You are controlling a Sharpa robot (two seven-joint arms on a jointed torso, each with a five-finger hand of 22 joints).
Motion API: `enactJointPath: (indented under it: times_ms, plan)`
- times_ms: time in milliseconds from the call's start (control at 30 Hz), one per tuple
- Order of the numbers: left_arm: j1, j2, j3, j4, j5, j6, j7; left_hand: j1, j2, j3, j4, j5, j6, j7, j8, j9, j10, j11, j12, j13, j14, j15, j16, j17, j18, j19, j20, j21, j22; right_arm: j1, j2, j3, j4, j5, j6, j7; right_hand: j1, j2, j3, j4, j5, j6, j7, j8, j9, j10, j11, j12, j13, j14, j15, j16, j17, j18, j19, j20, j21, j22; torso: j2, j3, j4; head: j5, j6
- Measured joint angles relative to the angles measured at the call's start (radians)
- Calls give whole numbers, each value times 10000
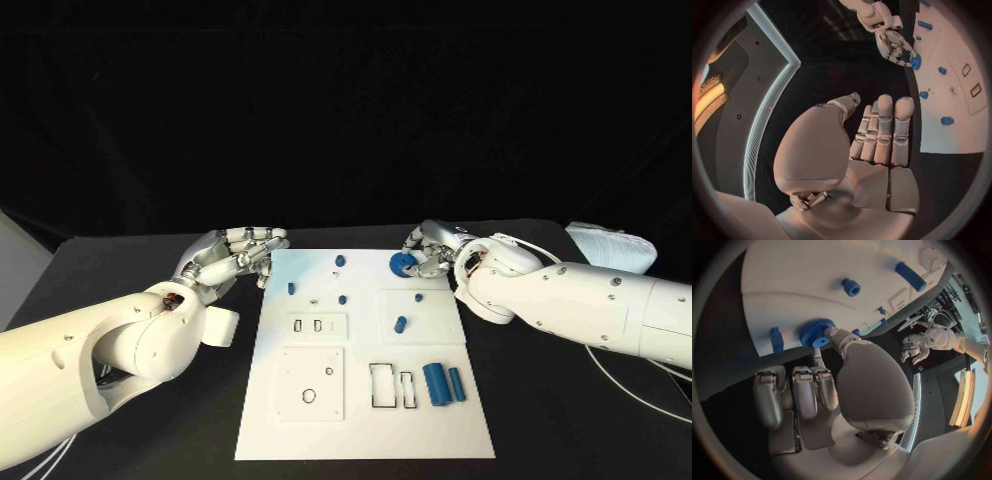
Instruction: Assemble the parts on the task board
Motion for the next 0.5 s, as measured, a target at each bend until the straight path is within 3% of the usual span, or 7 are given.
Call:
enactJointPath:
  times_ms: [500]
  plan:
    - [-1,70,0,-29,1,1,-3,0,0,0,0,0,0,0,0,-2,0,0,0,0,0,0,0,1,0,0,0,0,-1,40,310,11,1122,-1416,-1407,-87,-159,-161,99,-39,-117,101,8,37,1,19,-53,0,-2,-2,-72,0,-1,1,0,1,0,-3,-12,-7,-4,47,25]
